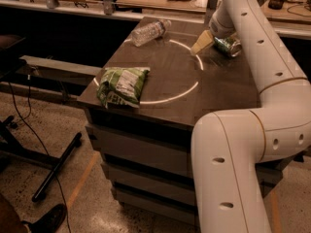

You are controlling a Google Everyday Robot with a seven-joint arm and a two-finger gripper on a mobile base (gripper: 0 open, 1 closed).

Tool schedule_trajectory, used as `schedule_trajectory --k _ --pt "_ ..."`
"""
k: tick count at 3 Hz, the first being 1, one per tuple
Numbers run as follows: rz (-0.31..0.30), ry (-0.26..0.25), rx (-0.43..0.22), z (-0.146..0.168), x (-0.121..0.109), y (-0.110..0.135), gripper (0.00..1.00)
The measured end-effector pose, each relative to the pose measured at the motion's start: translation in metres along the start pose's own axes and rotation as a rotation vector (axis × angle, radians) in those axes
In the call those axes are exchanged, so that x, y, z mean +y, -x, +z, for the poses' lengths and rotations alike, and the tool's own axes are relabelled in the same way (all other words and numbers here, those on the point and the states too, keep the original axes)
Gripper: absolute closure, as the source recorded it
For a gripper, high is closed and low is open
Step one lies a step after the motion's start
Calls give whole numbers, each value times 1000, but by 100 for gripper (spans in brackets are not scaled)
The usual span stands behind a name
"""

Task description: Place green can upright

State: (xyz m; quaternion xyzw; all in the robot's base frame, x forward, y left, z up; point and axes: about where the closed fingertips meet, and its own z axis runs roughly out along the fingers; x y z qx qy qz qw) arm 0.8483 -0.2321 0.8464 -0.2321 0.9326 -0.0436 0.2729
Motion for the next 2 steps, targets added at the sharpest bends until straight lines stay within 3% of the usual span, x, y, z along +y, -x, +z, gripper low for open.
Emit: schedule_trajectory --k 2 --pt "-40 35 -36 9 8 7 0"
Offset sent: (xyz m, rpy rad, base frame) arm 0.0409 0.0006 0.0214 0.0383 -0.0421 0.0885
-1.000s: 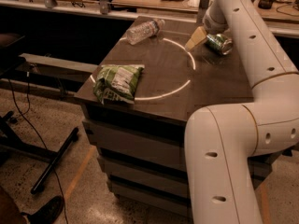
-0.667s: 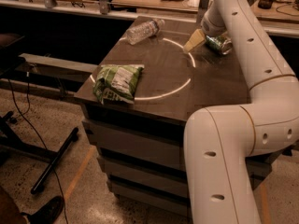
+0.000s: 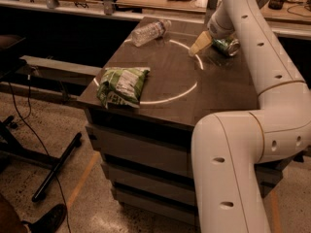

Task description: Place green can upright

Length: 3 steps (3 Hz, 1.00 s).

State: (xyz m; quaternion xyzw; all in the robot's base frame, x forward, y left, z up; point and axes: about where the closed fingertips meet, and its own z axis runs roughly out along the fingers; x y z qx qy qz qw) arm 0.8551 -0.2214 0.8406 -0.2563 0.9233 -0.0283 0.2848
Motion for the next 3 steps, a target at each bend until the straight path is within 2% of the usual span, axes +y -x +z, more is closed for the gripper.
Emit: schedule_trajectory --k 1,2,3 --pt "2 14 -16 0 -1 0 13" --pt "-7 25 -19 -2 2 0 37" --pt "-34 34 11 -6 11 0 61"
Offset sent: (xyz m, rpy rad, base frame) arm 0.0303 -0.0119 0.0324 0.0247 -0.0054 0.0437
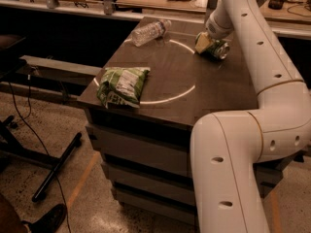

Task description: Place green can upright

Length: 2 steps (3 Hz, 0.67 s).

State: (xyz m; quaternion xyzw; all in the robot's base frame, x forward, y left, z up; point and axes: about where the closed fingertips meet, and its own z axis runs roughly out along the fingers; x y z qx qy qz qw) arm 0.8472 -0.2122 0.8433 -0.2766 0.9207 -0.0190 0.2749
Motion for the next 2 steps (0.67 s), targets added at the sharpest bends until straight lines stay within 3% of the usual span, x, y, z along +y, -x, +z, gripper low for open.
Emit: schedule_trajectory --k 1,2 --pt "-47 12 24 -11 12 5 84" --pt "-102 47 6 -34 26 14 90"
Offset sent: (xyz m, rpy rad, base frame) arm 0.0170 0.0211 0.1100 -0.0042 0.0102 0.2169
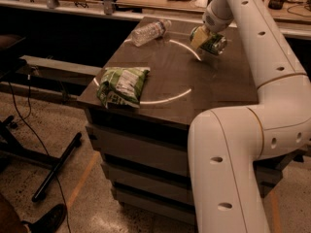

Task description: Place green can upright

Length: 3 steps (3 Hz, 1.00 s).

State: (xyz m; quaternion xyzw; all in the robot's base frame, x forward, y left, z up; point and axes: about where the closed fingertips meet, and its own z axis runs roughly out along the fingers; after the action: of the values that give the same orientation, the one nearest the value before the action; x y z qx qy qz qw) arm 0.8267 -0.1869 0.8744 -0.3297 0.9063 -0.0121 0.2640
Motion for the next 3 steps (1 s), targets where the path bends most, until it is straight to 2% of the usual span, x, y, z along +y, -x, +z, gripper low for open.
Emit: schedule_trajectory --k 1,2,3 --pt "-34 23 -68 -38 4 11 91" --pt "-106 6 -94 -78 3 14 100" --pt "-106 6 -95 -78 3 14 100"
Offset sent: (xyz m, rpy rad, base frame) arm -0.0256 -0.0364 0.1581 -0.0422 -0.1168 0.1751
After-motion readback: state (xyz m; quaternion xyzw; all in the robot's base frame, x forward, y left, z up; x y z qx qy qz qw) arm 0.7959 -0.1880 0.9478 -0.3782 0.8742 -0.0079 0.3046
